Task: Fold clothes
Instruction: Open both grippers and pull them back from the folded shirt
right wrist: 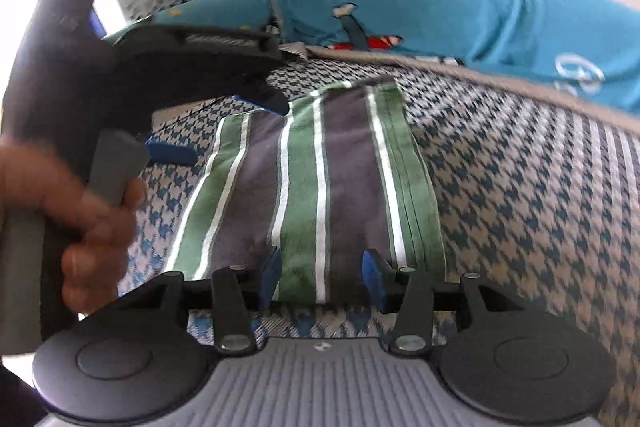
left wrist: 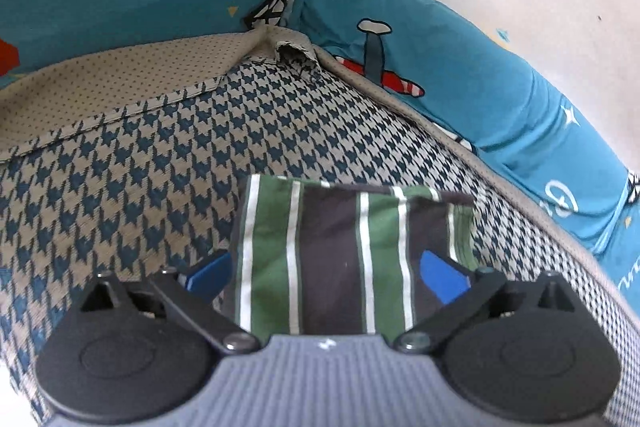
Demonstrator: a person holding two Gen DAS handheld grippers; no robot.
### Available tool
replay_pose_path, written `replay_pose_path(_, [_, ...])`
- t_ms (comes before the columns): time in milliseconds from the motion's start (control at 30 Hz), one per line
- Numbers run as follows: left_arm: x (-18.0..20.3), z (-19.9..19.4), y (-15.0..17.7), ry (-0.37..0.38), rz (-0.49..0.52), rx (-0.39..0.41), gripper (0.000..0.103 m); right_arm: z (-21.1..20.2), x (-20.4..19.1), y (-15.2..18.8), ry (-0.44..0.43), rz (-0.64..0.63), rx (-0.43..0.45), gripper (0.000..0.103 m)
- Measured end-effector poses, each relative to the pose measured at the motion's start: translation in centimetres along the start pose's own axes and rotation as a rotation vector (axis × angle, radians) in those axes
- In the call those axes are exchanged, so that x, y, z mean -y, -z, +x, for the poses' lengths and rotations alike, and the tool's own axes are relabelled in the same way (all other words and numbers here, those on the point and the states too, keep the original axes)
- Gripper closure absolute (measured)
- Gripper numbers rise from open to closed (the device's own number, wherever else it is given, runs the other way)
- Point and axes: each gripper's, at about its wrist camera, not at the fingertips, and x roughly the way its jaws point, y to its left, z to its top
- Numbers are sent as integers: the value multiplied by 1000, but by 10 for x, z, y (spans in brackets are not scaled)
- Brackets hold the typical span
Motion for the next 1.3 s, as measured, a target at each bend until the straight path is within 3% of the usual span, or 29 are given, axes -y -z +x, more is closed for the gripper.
replay_pose_path(467, [16, -40, 31, -49, 112, -13, 0, -41, 5, 20, 99, 65, -70, 53])
replay_pose_path(1300, [18, -84, 83, -73, 217, -44, 0, -86, 12, 43, 155, 81, -87, 52])
